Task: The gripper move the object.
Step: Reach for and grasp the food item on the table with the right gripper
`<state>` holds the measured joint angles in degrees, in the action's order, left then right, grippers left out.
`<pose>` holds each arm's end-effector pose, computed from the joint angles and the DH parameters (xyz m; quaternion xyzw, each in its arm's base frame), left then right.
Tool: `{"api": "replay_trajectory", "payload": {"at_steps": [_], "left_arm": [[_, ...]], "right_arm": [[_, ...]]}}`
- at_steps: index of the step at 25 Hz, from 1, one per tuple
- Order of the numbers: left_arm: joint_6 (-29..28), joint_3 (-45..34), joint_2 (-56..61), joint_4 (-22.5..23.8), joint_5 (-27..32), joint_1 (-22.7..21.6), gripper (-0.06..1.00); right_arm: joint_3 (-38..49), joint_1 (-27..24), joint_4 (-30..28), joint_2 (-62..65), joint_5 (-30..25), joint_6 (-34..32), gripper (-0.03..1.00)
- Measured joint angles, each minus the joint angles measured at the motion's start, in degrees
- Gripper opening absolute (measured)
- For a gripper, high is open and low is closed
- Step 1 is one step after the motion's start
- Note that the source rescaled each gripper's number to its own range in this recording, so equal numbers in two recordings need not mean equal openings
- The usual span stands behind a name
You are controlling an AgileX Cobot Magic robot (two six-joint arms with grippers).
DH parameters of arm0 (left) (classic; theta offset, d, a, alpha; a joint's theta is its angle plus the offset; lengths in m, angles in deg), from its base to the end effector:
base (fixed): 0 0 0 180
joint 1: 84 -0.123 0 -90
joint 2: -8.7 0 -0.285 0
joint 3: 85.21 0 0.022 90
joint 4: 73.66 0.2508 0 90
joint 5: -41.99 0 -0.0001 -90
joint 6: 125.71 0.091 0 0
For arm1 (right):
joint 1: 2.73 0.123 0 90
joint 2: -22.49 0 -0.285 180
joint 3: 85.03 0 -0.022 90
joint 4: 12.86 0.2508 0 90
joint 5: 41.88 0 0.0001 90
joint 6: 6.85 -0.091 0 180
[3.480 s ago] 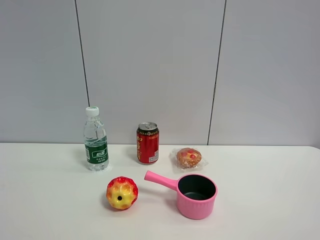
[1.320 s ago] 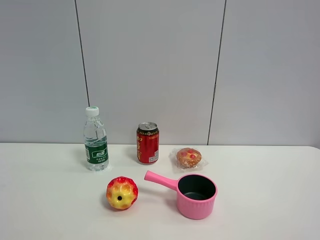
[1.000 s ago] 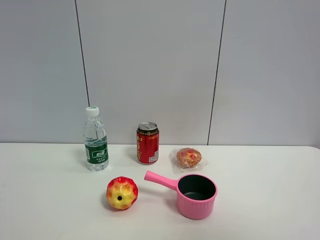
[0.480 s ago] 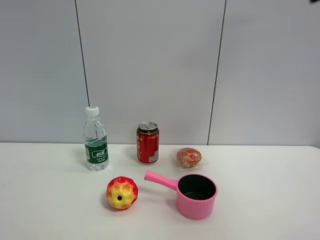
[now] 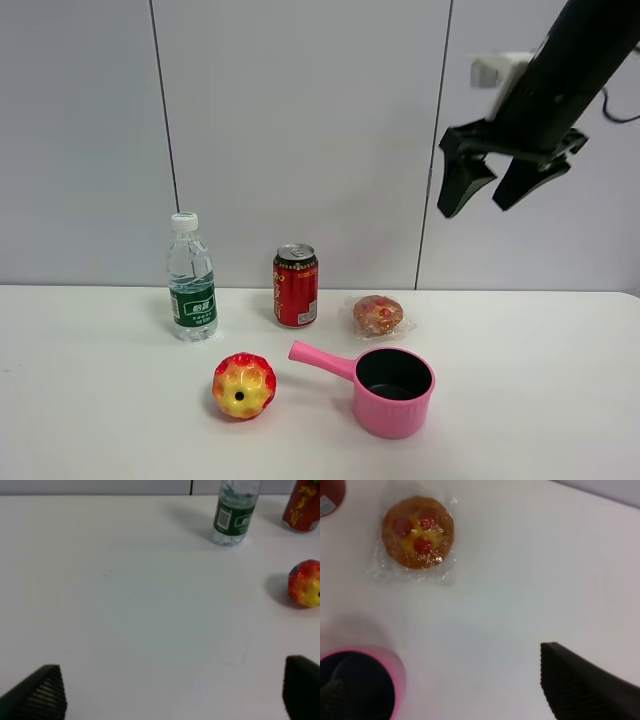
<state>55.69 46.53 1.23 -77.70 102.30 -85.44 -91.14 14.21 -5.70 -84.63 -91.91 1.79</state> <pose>-0.0060 -0.0057 0.2796 0.0011 0.8477 -0.0221 0.5300 0.3594 0.1186 0.2899 -0.1877 0.9483 0.0743 0.2448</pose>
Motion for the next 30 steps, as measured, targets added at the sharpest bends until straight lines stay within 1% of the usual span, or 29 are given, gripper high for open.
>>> {"api": "replay_trajectory", "payload": {"at_steps": [2, 3, 5, 7, 8, 9, 11, 15, 18, 21, 24, 27, 30], "left_arm": [[0.0, 0.0, 0.0, 0.0, 0.0, 0.0, 1.0], [0.0, 0.0, 0.0, 0.0, 0.0, 0.0, 1.0], [0.0, 0.0, 0.0, 0.0, 0.0, 0.0, 1.0], [0.0, 0.0, 0.0, 0.0, 0.0, 0.0, 1.0], [0.0, 0.0, 0.0, 0.0, 0.0, 0.0, 1.0], [0.0, 0.0, 0.0, 0.0, 0.0, 0.0, 1.0], [0.0, 0.0, 0.0, 0.0, 0.0, 0.0, 1.0], [0.0, 0.0, 0.0, 0.0, 0.0, 0.0, 1.0], [0.0, 0.0, 0.0, 0.0, 0.0, 0.0, 1.0], [0.0, 0.0, 0.0, 0.0, 0.0, 0.0, 1.0], [0.0, 0.0, 0.0, 0.0, 0.0, 0.0, 1.0], [0.0, 0.0, 0.0, 0.0, 0.0, 0.0, 1.0], [0.0, 0.0, 0.0, 0.0, 0.0, 0.0, 1.0]], "right_arm": [[0.0, 0.12, 1.82, -2.98, 2.52, 0.12, 0.41], [0.0, 0.12, 2.91, -4.32, 3.99, 0.87, 0.45], [0.0, 0.12, 4.33, -6.36, 6.79, 3.33, 0.57], [0.0, 0.18, 5.43, -8.3, 9.81, 5.49, 0.78], [0.0, 0.18, 6.06, -9.17, 11.26, 5.92, 0.85], [0.0, 0.18, 6.93, -9.89, 12.97, 6.21, 0.91], [0.0, 0.18, 9.32, -11.51, 15.64, 6.31, 0.97], [-0.16, 0.3, 12.47, -14.23, 17.73, 6.51, 0.99], [-0.16, 1.72, 12.6, -16.3, 20.19, 6.51, 0.99], [-0.37, 4.2, 12.6, -18.04, 24.07, 6.51, 0.99], [-1.68, 5.91, 12.53, -20.39, 26.05, 6.01, 0.99], [-2.43, 6.17, 10.33, -22.4, 26.99, 1.92, 0.99], [-2.49, 6.17, 3.42, -23.16, 27.95, -4.41, 1.0]]}}
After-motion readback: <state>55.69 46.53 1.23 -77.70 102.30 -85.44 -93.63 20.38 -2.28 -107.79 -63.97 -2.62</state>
